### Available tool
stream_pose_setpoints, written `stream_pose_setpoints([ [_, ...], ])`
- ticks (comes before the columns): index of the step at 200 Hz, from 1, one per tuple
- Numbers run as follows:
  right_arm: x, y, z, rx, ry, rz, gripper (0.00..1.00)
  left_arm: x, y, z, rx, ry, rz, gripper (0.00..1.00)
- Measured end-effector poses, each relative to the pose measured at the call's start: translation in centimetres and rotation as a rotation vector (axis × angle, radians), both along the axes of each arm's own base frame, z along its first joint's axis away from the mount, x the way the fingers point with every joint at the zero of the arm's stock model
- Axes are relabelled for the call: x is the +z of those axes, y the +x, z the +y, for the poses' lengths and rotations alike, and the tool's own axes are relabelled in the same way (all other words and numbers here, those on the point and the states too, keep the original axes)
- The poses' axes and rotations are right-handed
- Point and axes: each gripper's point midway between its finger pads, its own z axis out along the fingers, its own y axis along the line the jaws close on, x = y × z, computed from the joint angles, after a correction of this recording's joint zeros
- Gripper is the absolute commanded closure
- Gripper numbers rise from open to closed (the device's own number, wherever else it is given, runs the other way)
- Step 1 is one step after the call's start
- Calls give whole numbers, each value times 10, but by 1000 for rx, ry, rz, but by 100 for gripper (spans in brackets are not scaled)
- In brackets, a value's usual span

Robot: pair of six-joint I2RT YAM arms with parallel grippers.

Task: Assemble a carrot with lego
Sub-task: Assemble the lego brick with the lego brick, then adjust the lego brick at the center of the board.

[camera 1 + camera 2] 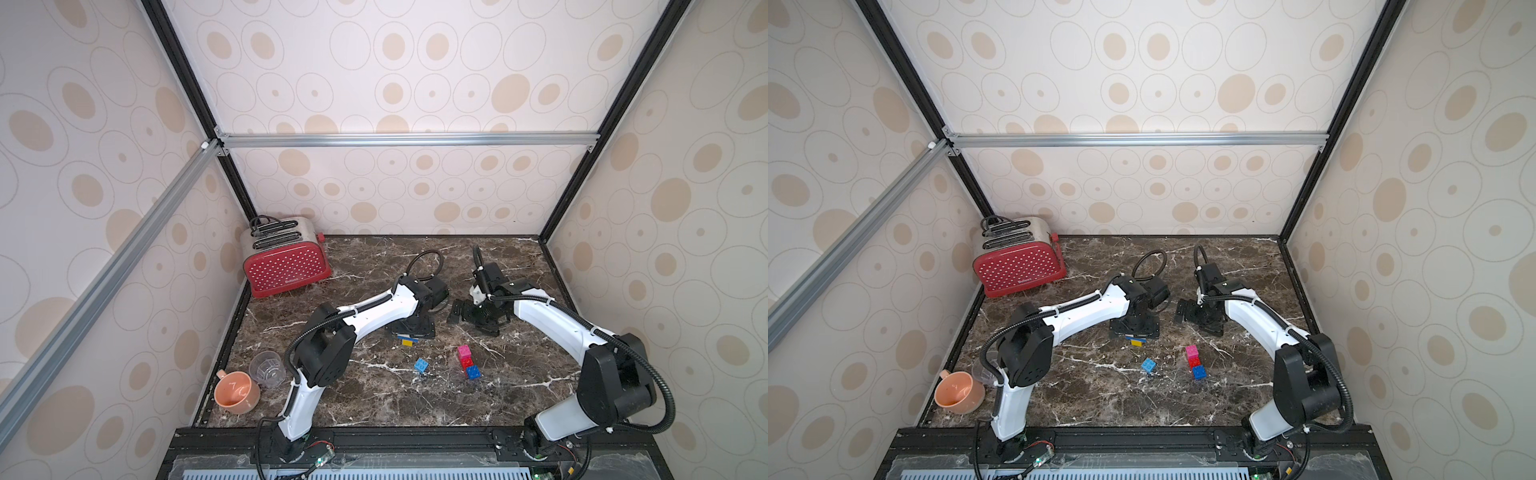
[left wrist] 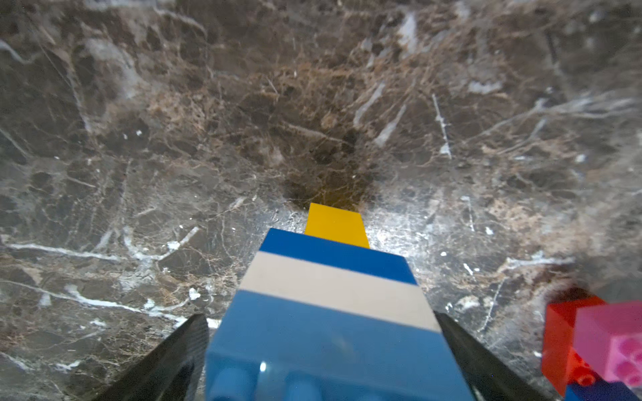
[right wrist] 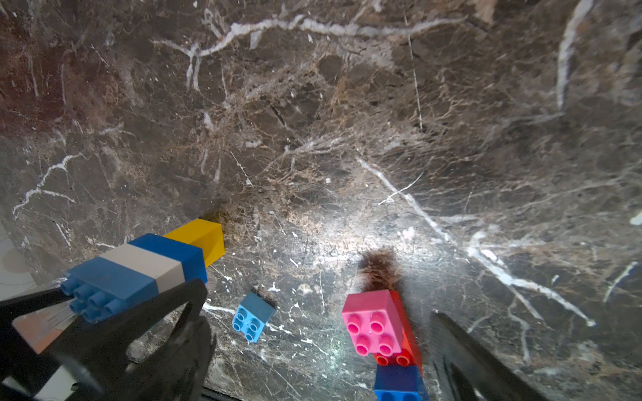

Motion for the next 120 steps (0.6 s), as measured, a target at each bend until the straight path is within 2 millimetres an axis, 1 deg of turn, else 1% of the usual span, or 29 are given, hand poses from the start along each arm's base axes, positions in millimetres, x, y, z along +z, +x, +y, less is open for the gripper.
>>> stream_pose_setpoints([
  [16,2,-1,0,2,-1,-10,0,14,1,-2,-6,-29,-29,1],
  [34,3,-7,0,18,-12,-20,0,32,0,-5,-18,-66,-65,1],
  [47,2,-15,5,46,-22,-24,0,43,-2,-4,-25,-89,-92,1],
  [66,0,-31,17,107,-41,-28,1,58,-10,4,-36,-115,-123,1],
  [79,-3,-45,29,167,-55,-32,2,66,-16,13,-42,-123,-143,1],
  [99,-6,-67,56,283,-65,-42,4,77,-24,28,-47,-132,-181,1],
  [120,-11,-87,83,410,-77,-55,8,83,-28,44,-40,-133,-211,1],
])
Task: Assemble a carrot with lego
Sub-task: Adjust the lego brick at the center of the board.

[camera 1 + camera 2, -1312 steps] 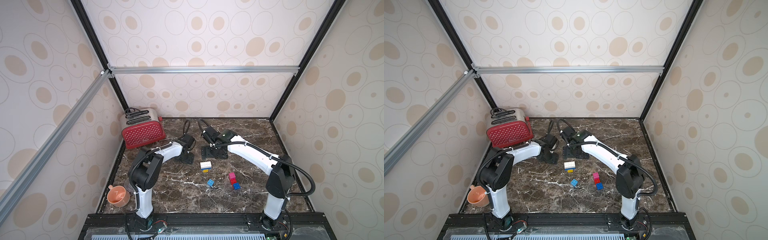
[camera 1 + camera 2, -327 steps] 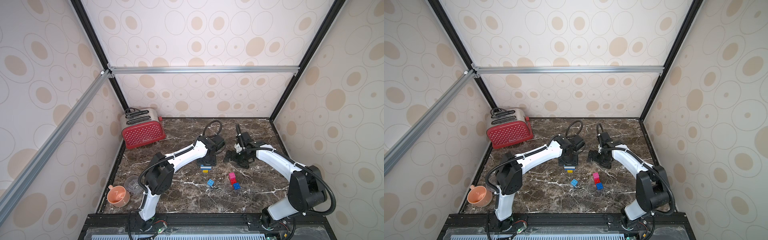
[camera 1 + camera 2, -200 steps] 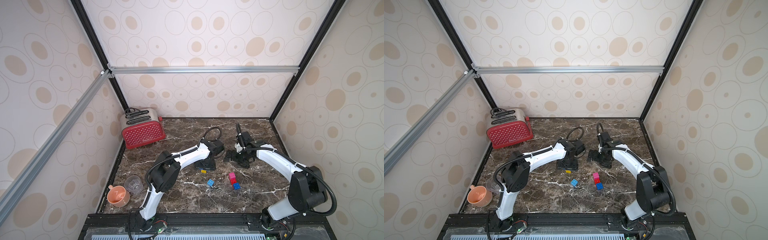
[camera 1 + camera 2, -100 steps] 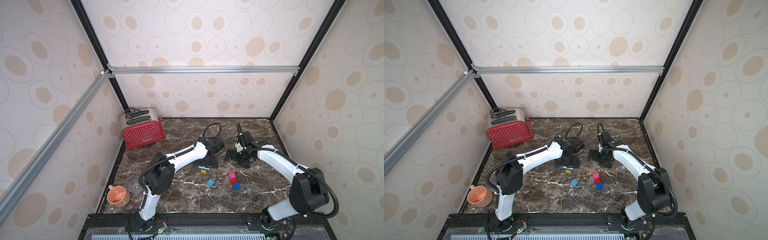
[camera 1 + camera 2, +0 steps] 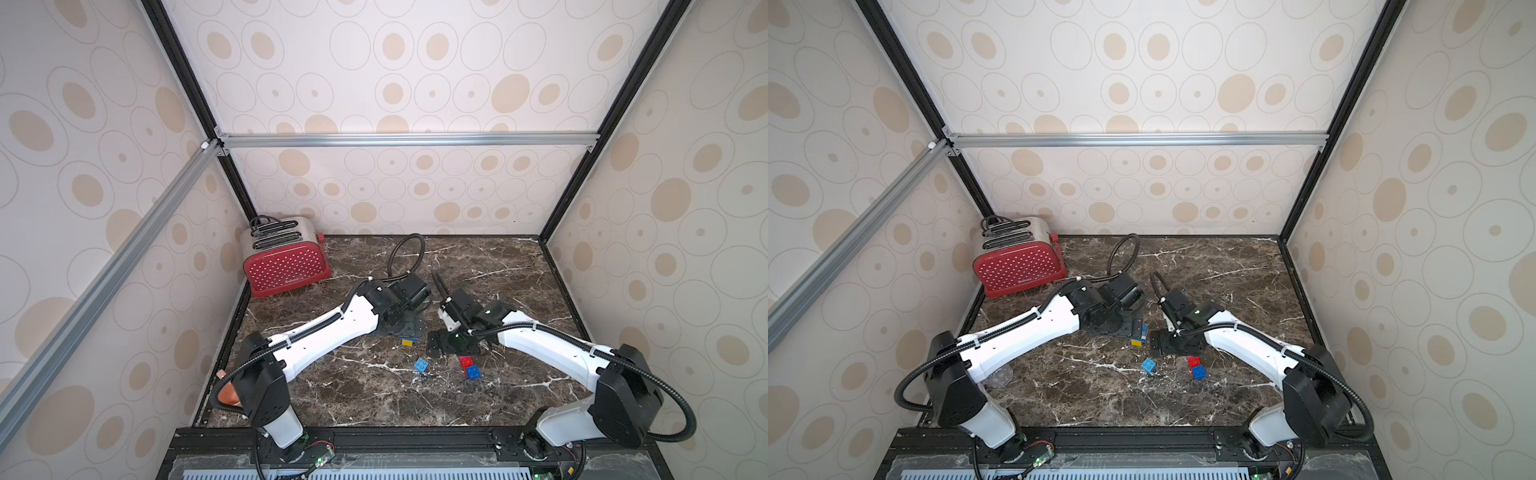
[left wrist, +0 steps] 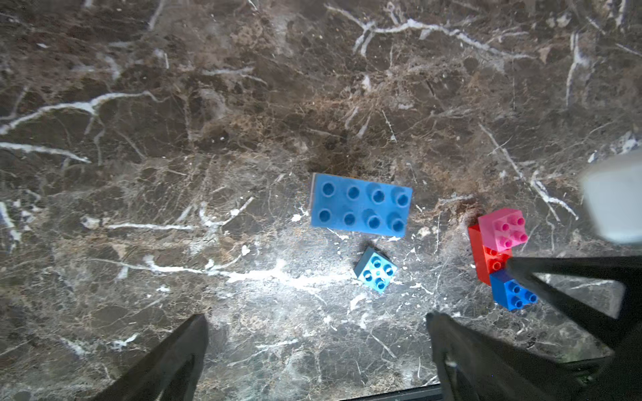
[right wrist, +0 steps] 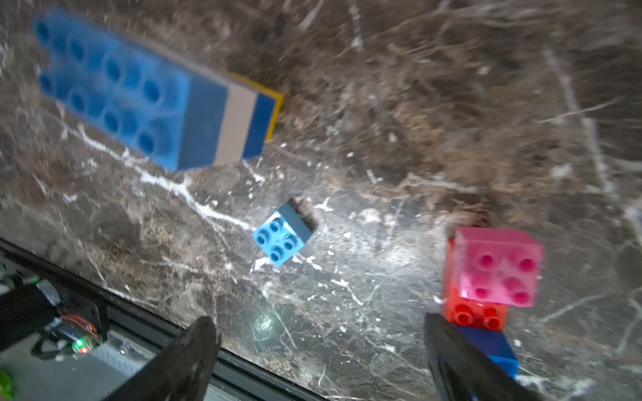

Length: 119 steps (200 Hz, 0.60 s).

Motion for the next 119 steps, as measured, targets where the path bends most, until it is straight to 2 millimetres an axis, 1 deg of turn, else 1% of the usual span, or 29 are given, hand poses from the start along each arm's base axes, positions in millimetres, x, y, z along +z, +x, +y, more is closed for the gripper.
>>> stream_pose_setpoints([
  [25,-17,-19,23,146,-49,-2,15,-6,-4,22,29,0,-7,1],
  [43,-29,-28,31,234,-90,-18,19,-12,-4,42,64,8,-5,1],
  [57,-34,-32,37,288,-104,-35,21,-14,-4,56,85,11,-5,1],
  [77,-38,-28,42,332,-119,-68,22,-13,-3,68,105,11,-16,1],
  [101,-41,-18,45,362,-144,-105,24,-15,-4,72,109,7,-25,1],
  [119,-45,-13,48,384,-160,-123,26,-21,-6,74,110,12,-20,1],
])
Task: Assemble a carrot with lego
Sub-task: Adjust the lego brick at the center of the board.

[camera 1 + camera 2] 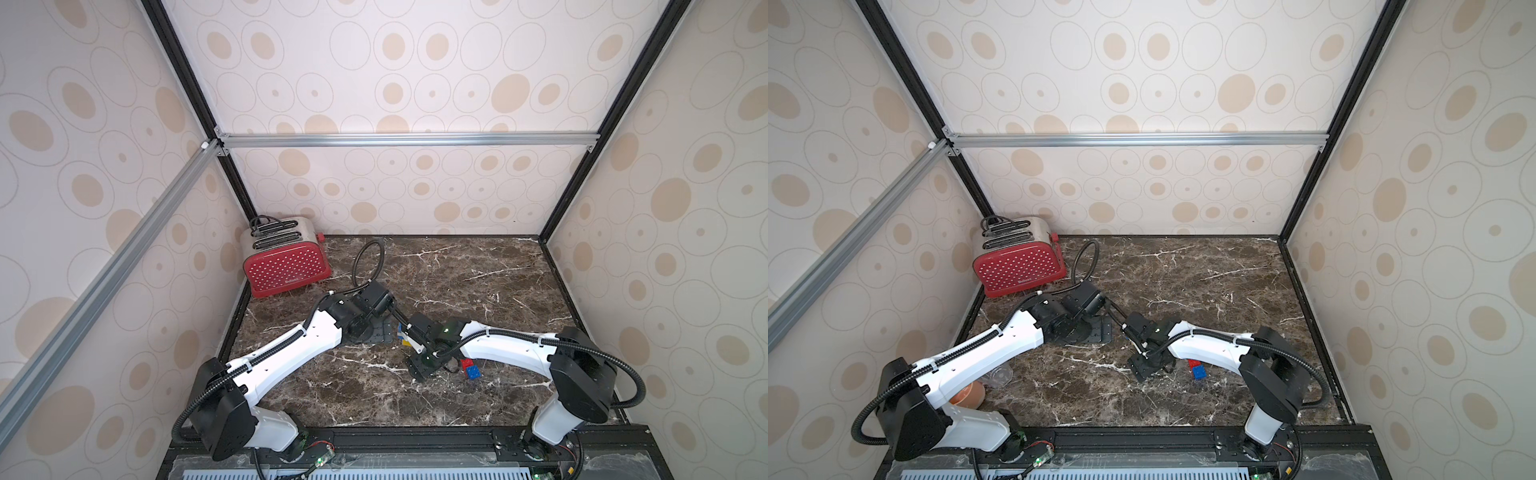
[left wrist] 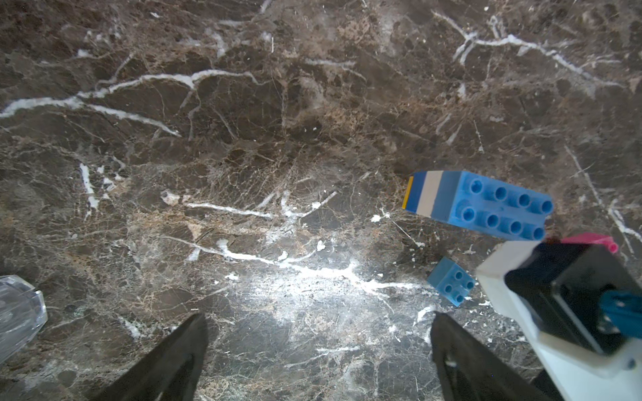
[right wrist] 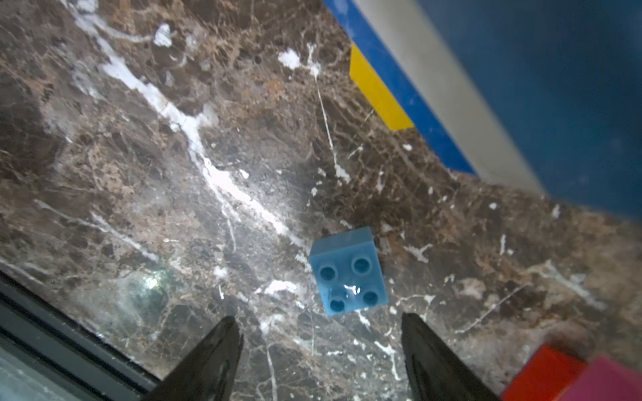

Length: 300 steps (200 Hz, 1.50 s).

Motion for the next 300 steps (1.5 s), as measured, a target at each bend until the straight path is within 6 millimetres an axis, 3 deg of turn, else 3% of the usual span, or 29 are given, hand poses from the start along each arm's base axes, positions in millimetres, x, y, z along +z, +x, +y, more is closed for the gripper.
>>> stream_pose_setpoints([
  [37,-7,7,2,26,-17,-30,31,-9,-1,4,7,11,11,1],
  [97,-10,18,11,39,-16,-62,46,-8,1,7,18,3,-3,1],
  [157,-10,21,12,34,-15,-71,46,-2,-3,14,27,-19,-27,1],
  [201,-7,17,0,5,-47,-74,45,-2,-3,12,8,-23,-24,1],
  [300,18,9,-12,-52,44,-116,43,4,-3,11,-2,-42,-45,1],
])
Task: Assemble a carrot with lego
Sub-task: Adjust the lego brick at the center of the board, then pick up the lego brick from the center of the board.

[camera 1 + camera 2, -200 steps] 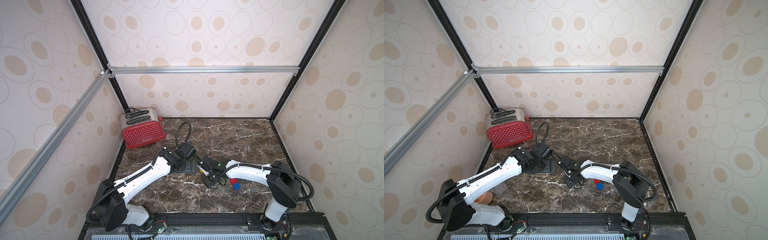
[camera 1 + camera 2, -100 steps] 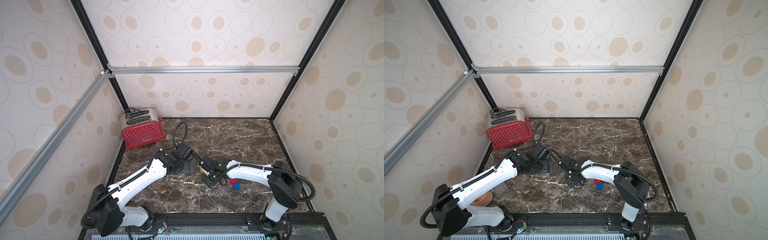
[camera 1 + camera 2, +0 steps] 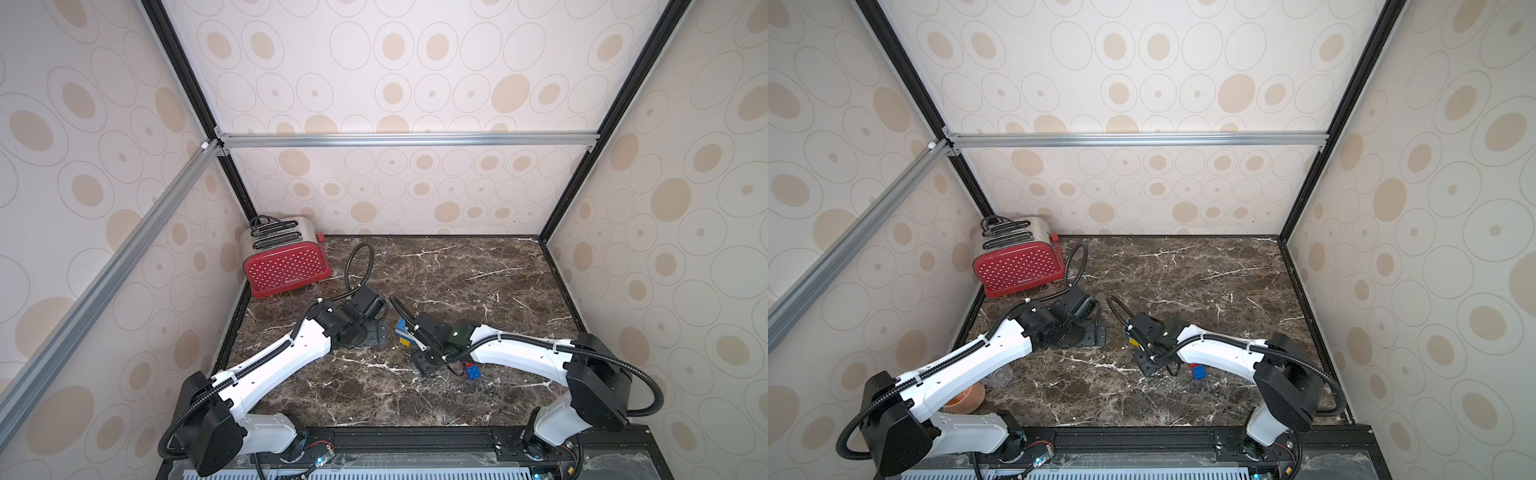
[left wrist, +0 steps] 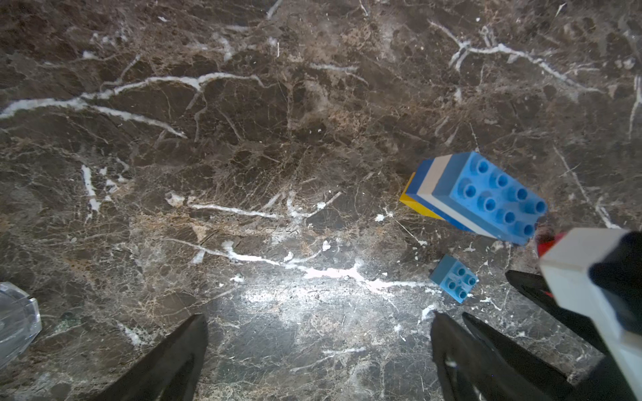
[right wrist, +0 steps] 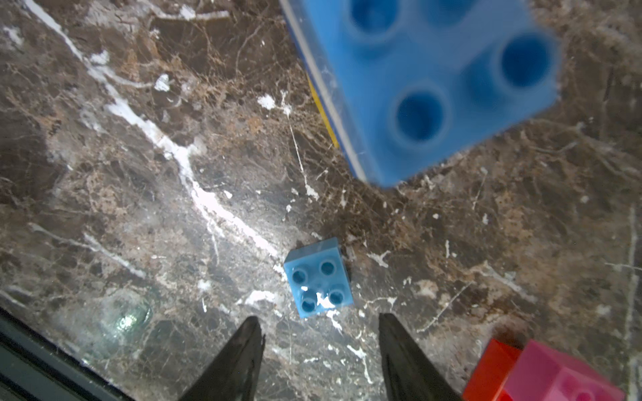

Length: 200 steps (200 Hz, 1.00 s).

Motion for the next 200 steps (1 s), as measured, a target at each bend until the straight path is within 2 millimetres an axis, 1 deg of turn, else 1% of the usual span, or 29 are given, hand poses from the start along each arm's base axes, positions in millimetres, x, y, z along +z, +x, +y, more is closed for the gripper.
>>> stream_pose_setpoints([
  [34,15,-5,-6,-107,67,8,42,-2,5,-2,-16,6,-14,1],
  [42,18,-5,-7,-142,84,13,40,-4,8,-3,-17,4,-14,1],
  [55,22,-5,-8,-215,113,24,38,-11,16,-4,-7,-11,-6,1],
  [68,24,-6,-11,-307,145,37,37,-24,23,-1,15,-30,14,1],
  [81,24,-7,-15,-405,173,56,36,-36,25,4,32,-35,40,1],
  [90,22,-8,-18,-471,184,68,36,-39,26,8,37,-37,52,1],
  [108,18,-13,-14,-565,195,74,35,-37,30,8,27,-52,45,1],
  [126,11,-21,-2,-621,188,78,34,-34,30,9,11,-64,41,1],
  [153,-3,-24,16,-719,184,64,34,-25,35,17,16,-90,23,1],
  [180,-15,-21,16,-812,183,47,34,-16,38,24,28,-112,1,1],
  [200,-20,-17,13,-867,183,31,33,-15,36,26,27,-119,-2,1],
])
